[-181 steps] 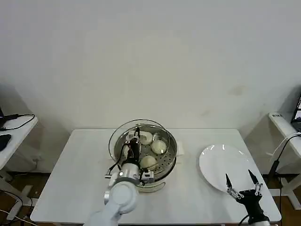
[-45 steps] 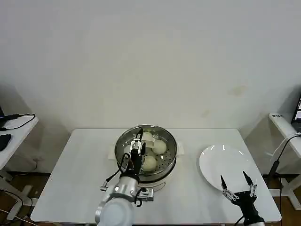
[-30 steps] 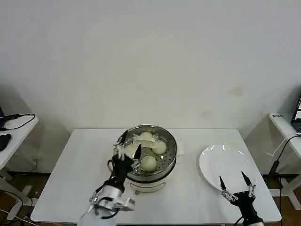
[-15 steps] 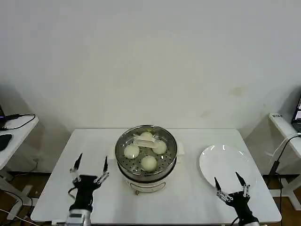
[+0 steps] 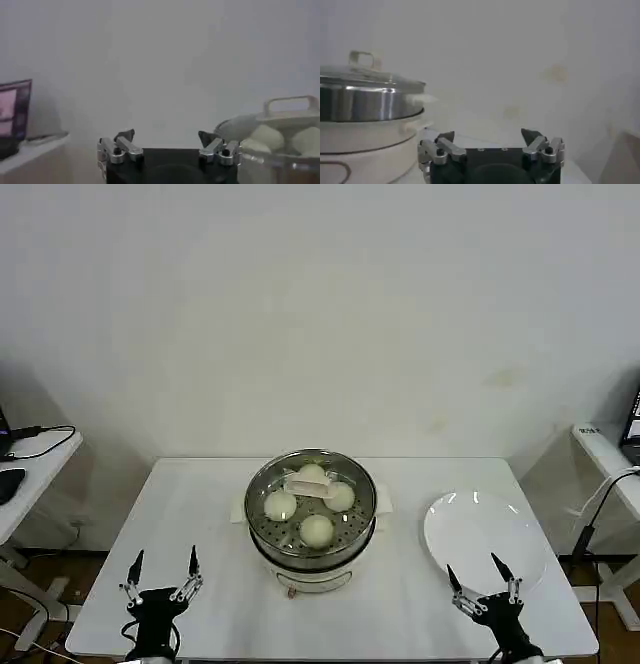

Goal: Take steamed baozi put them in steamer then cover it.

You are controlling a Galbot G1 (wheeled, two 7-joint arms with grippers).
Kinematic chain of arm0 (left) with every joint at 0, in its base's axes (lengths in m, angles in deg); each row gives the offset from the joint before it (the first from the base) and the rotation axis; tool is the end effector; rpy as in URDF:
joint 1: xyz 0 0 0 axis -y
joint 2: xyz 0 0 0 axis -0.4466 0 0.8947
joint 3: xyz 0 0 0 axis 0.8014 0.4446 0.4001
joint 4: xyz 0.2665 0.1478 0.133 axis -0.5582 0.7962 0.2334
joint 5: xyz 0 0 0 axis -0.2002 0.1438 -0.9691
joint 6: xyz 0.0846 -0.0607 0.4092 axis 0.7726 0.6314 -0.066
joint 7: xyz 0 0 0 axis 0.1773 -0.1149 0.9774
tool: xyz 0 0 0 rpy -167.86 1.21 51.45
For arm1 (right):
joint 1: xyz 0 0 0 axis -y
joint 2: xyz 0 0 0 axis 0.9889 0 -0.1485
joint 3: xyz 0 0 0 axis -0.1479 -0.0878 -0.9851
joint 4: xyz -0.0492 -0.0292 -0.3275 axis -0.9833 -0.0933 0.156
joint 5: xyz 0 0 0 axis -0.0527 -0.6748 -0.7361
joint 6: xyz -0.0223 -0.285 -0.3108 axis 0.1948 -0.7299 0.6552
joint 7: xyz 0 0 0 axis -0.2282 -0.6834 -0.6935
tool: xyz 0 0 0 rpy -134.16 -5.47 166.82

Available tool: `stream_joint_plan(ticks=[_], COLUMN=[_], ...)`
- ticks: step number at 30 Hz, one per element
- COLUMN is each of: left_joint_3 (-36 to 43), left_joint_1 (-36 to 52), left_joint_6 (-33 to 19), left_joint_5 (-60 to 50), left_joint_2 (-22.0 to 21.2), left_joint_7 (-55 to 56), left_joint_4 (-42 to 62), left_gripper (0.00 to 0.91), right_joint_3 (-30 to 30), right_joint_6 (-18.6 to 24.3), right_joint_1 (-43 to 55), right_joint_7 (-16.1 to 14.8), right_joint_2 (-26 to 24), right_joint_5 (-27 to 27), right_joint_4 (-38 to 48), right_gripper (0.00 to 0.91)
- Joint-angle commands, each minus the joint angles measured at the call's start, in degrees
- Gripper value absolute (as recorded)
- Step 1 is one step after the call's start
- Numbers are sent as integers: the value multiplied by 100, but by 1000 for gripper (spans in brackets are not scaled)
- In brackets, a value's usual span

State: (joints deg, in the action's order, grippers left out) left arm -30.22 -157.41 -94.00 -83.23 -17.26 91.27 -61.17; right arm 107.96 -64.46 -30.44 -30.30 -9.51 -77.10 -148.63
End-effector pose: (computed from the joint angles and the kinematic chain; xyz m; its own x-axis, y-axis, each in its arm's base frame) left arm 0.2022 0.0352 -0.3115 -0.9825 -0.1852 0.0201 -0.1823 0.9781 0.1004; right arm 0.2024 -0.1286 -0.3615 -0.9871 -0.1559 0.0359 -0.1593 0.9783 -0.1323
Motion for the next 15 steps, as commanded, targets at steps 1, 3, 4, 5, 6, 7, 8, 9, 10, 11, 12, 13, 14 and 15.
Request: stream_joint_plan(ticks=[1,3,4,5,6,7,8,9,10,11,12,13,14,15], left_joint_3=[-130,-143,-155,-172,-180,-179,-173,-162,-147,-127,-115,-109,-109,-110], left_joint_1=[-256,-272,-278,-286,-295,-307,-322,-332,-341,-353,-361,-363,-372,-382], left_joint_6=[-18,-19,-14,-6,-3,1,6,10,18,18,20,27,42,52], left_joint_5=[255,253,256,246,232,207,186,168,142,93,67,45,7,-19], left_joint_2=[-92,-84,-77,-71,-66,-59,-53,-47,-43,-35,-34,-31,-10,5], left_joint_7=[34,32,28,12,4,-7,-19,-38,-57,-68,-75,-94,-150,-169], left_joint_4=[0,10,14,24,31,35,38,42,44,42,42,49,64,74], left_gripper=[907,907,907,907,907,907,907,907,907,907,907,907,907,907], right_joint_3=[-15,-15,-14,-15,-16,-15,-14,-14,-11,-4,2,5,3,0], right_joint_6=[-223,-218,-220,-215,-205,-196,-186,-180,-180,-179,-177,-180,-188,-193], right_joint_1=[-112,-116,-120,-140,-153,-161,-166,-167,-167,-169,-178,-197,-221,-236], right_joint_7=[8,6,6,-3,-7,-9,-11,-11,-9,-9,-8,-5,2,7], right_joint_2=[-19,13,22,34,42,46,51,54,59,67,76,84,99,108], right_joint_5=[48,35,37,35,26,17,11,2,2,0,-4,-3,-11,-19], right_joint_4=[-208,-230,-242,-265,-270,-270,-268,-265,-267,-275,-291,-311,-335,-344], right_gripper=[907,907,907,907,907,907,907,907,907,907,907,907,907,907])
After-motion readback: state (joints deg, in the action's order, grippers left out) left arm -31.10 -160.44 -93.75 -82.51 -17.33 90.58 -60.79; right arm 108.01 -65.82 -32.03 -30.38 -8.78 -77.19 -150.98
